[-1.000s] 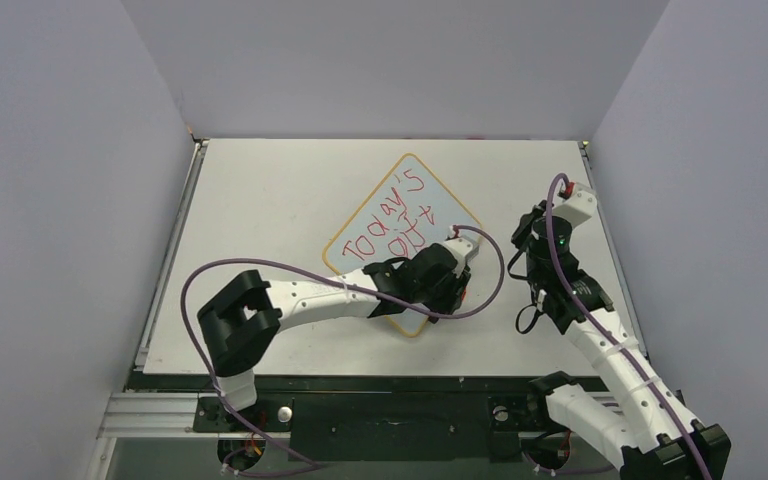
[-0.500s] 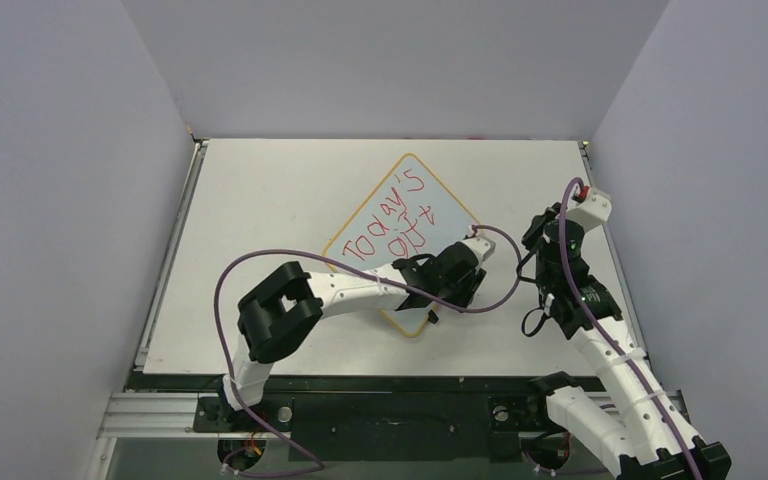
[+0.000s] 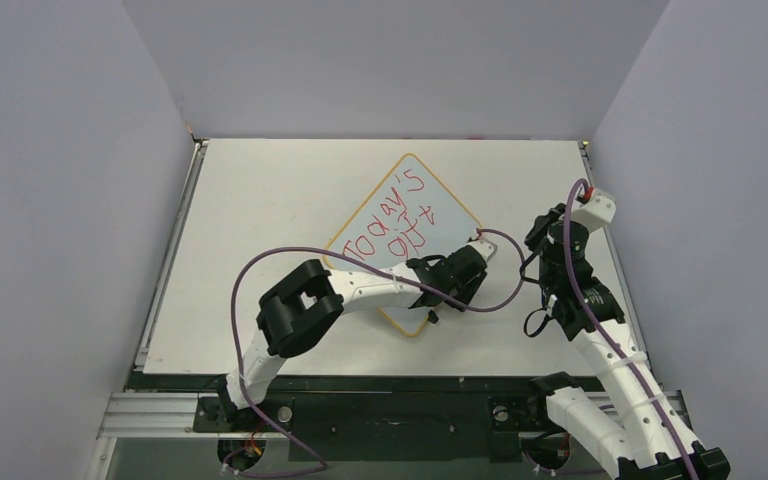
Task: Write a sentence on the whiteboard
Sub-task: Close the whiteboard marker at the center of the board.
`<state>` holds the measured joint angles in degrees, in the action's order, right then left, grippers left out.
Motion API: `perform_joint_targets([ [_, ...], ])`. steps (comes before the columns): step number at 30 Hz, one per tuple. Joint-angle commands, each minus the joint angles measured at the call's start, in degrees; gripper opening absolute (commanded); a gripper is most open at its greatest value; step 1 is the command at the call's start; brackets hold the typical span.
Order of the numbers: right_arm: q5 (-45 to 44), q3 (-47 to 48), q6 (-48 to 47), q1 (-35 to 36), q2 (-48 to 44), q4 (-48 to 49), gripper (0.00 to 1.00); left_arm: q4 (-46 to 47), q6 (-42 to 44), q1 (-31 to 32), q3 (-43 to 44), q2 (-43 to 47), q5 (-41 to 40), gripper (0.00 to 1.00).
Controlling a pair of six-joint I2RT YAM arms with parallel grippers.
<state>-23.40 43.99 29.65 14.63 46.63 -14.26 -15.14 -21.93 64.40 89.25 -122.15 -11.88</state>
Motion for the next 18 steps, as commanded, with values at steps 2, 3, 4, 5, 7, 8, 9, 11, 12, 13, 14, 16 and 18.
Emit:
perform_joint_targets([
  [2,0.8,-0.5,-0.3,-0.5,-0.8,0.4,0.0,-1.7,0.7,0.3,4.4,-1.5,-2.2,0.36],
  [3,0.7,-0.5,-0.3,-0.4,-0.8,0.5,0.0,-1.8,0.7,0.3,4.6,-1.7,-2.4,0.35],
  [4,0.8,-0.5,-0.3,-0.5,-0.8,0.5,0.0,-1.8,0.6,0.3,4.7,-1.8,-2.4,0.35],
  [5,0.9,-0.5,-0.4,-0.5,-0.8,0.5,0.0,-1.8,0.5,0.3,4.8,-2.0,-2.3,0.34],
  [7,0.9,-0.6,-0.3,-0.5,-0.8,0.5,0.0,-1.8,0.5,0.3,5.1,-2.5,-2.2,0.33],
  [8,1.0,-0.6,-0.3,-0.6,-0.8,0.7,0.0,-1.9,0.6,0.3,5.3,-2.7,-2.1,0.33],
  [9,1.1,-0.7,-0.3,-0.6,-0.7,0.6,0.0,-2.1,0.6,0.3,5.6,-3.1,-2.2,0.33],
  [11,1.2,-0.7,-0.4,-0.6,-0.6,0.8,0.0,-2.2,0.5,0.3,6.0,-3.7,-2.2,0.3],
  [12,1.2,-0.7,-0.3,-0.6,-0.7,0.8,0.0,-2.2,0.5,0.3,6.1,-4.1,-2.0,0.3],
  [13,1.2,-0.7,-0.3,-0.6,-0.7,0.8,0.0,-2.1,0.4,0.3,6.2,-4.2,-1.8,0.29],
  [14,1.2,-0.7,-0.3,-0.6,-0.7,0.8,0.0,-1.9,0.3,0.3,6.2,-4.6,-1.4,0.28],
  [16,1.3,-0.8,-0.3,-0.6,-0.7,0.8,0.0,-1.7,0.0,0.3,6.2,-5.3,-1.2,0.26],
  [18,1.3,-0.8,-0.3,-0.6,-0.6,0.9,0.0,-1.4,-0.8,0.3,5.8,-5.6,-1.0,0.23],
])
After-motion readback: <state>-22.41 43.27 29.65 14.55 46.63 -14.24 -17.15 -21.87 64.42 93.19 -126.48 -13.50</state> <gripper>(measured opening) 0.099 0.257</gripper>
